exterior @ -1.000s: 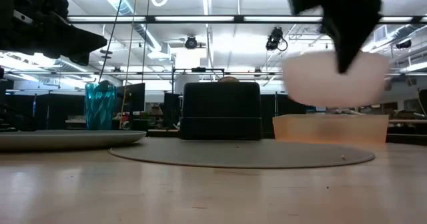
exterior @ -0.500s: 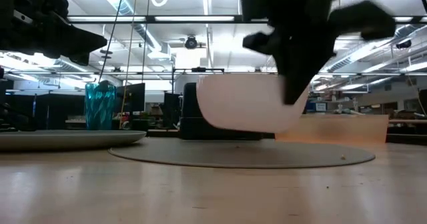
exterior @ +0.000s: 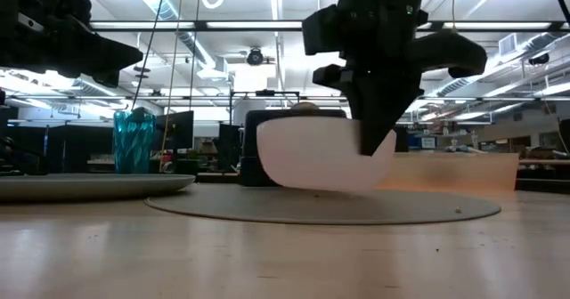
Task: Arrange a breakfast setting
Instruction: Put the orange bowl on the gray placemat, then put the blue cup to the top right of the gray placemat
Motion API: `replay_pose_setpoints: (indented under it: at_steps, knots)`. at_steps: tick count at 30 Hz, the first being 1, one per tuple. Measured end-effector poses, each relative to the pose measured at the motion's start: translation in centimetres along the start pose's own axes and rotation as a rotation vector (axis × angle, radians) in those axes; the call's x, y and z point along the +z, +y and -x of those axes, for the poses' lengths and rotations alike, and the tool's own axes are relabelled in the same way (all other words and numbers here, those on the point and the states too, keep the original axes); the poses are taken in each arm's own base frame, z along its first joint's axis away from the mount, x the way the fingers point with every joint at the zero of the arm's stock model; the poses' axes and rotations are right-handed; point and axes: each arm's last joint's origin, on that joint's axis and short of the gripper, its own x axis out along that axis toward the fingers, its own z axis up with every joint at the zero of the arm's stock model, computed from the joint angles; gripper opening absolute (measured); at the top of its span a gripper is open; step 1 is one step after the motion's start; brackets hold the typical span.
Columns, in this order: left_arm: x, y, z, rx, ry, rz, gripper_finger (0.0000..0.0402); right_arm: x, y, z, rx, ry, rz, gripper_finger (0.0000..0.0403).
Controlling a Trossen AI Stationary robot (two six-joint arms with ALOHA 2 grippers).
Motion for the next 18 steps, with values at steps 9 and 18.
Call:
replay_pose_setpoints:
  at_steps: [9,18]
  knots:
    - [0.0,0.0,0.0,0.000,-0.004,0.001,0.0055,0.2,0.1,-0.2,-0.018,-0.035,-0.005,0.0077]
    - [0.1,0.0,0.0,0.000,-0.005,0.001,0.0055,1.0,2.0,5.1,-0.061,-0.123,-0.107,0.0160]
